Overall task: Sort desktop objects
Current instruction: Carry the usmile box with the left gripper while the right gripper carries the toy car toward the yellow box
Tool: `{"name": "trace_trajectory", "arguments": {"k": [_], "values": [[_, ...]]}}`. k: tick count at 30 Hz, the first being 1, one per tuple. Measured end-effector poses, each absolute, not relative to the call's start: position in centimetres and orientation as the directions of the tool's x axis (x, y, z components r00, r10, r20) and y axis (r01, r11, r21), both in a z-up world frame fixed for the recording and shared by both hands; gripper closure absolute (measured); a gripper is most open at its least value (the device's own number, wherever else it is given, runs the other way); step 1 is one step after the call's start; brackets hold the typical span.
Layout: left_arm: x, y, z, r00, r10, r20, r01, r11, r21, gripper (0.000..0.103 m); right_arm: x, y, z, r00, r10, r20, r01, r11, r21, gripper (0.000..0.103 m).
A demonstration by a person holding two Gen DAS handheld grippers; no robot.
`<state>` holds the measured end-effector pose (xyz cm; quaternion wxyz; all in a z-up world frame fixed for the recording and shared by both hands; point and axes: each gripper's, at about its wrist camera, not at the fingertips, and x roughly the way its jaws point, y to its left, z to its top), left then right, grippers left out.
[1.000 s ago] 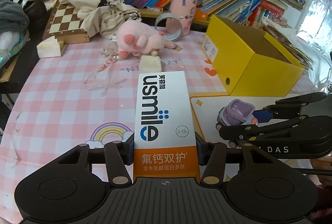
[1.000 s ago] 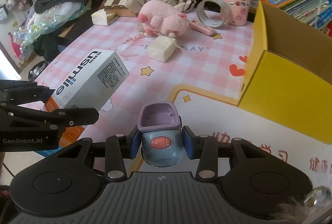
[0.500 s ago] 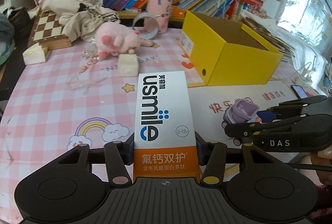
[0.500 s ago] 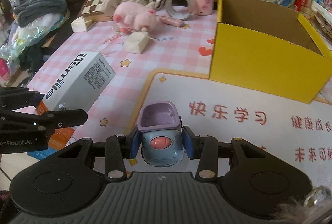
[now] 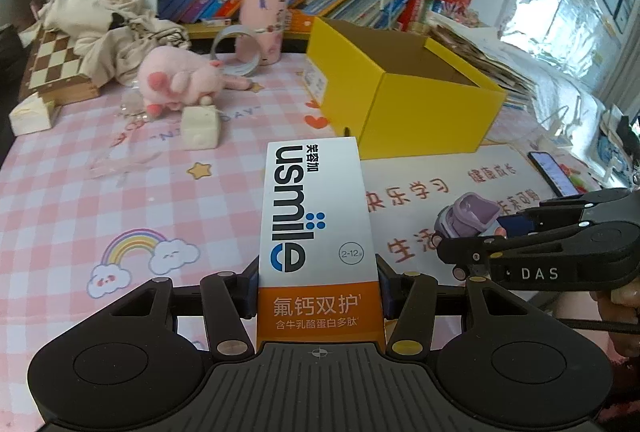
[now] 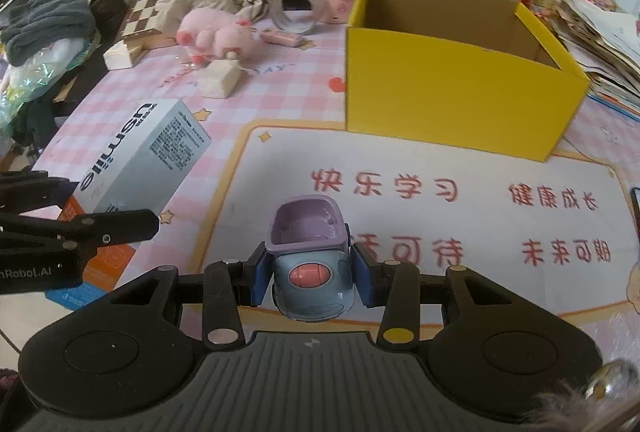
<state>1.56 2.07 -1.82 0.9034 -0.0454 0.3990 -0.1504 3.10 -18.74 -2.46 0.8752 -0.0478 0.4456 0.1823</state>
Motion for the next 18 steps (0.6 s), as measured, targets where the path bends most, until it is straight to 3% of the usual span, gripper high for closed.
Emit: {"name": "trace_trajectory", "arguments": {"k": [18], "values": [[2.3,-2.7,-1.4,0.599,-0.382,-0.703,0.368,0.912,-0.183,0.051,1.6,-24.1,-2.1,0.58,0.207,-0.788,-0.215,0.972,0.097,0.063]]}}
